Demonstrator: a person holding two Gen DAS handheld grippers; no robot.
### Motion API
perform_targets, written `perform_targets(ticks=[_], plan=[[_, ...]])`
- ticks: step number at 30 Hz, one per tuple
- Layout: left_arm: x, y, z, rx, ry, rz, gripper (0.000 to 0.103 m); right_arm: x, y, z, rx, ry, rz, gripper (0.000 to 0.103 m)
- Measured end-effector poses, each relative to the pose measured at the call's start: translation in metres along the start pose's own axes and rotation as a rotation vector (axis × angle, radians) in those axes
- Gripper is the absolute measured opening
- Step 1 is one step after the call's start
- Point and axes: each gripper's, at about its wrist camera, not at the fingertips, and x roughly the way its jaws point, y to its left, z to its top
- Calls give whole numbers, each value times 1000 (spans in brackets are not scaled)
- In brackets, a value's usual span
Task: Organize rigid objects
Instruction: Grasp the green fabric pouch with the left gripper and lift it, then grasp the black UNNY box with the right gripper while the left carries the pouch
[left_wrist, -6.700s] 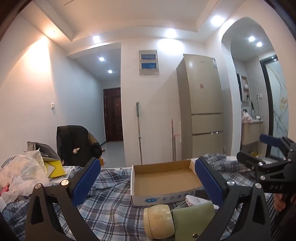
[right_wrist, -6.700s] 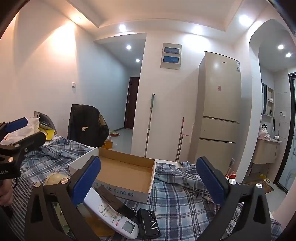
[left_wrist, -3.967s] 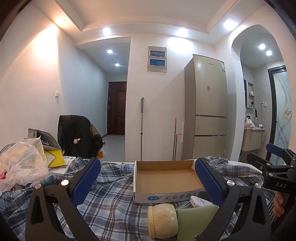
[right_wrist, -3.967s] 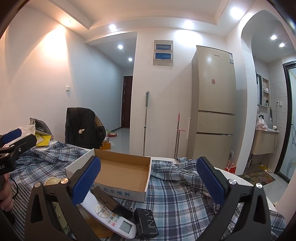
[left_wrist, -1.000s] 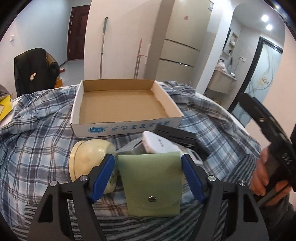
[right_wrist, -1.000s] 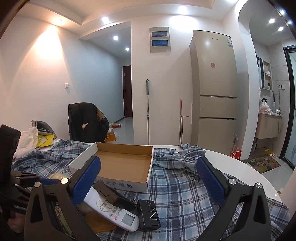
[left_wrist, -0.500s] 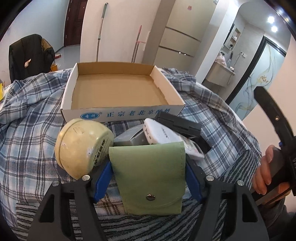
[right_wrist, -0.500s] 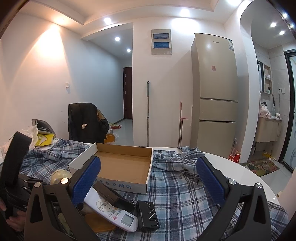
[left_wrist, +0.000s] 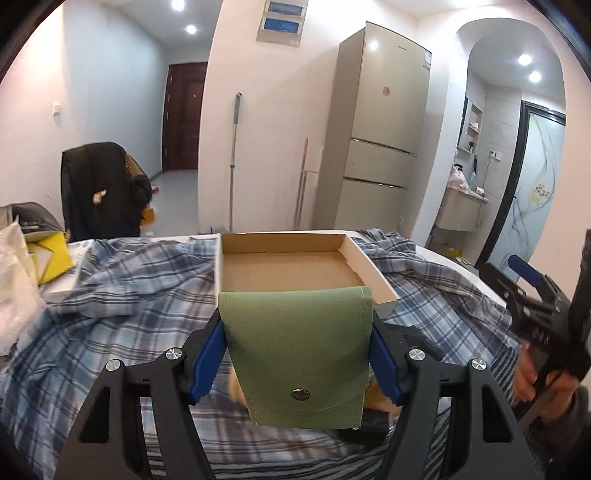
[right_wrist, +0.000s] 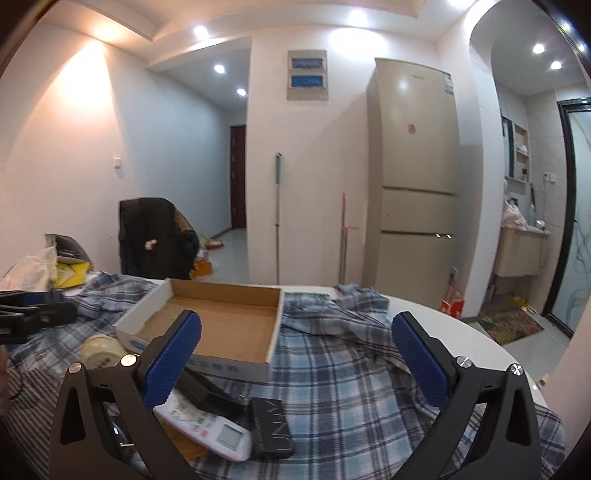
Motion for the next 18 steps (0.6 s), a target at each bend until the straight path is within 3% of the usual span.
perform_targets(ticks=[3,5,8,10,15,18], plan=[[-6,7,-7,10,-10,22,72,7,-4,0,5,64,37,101],[-10,10,-12,20,-22,33,72,14,3,-3,-50,139,113,92],[-14,13,-14,26,-34,45,72,23,17,-14,-139,248,144,84],[-16,13,-14,26,-40,38,72,37,21,-25,-154,368,175,75],[-20,8,-16,36,-54,26,72,68,1,-46,-14,535,215,45],[-18,4,-14,49,-46,22,72,86,-15,-50,94,606,220,45]])
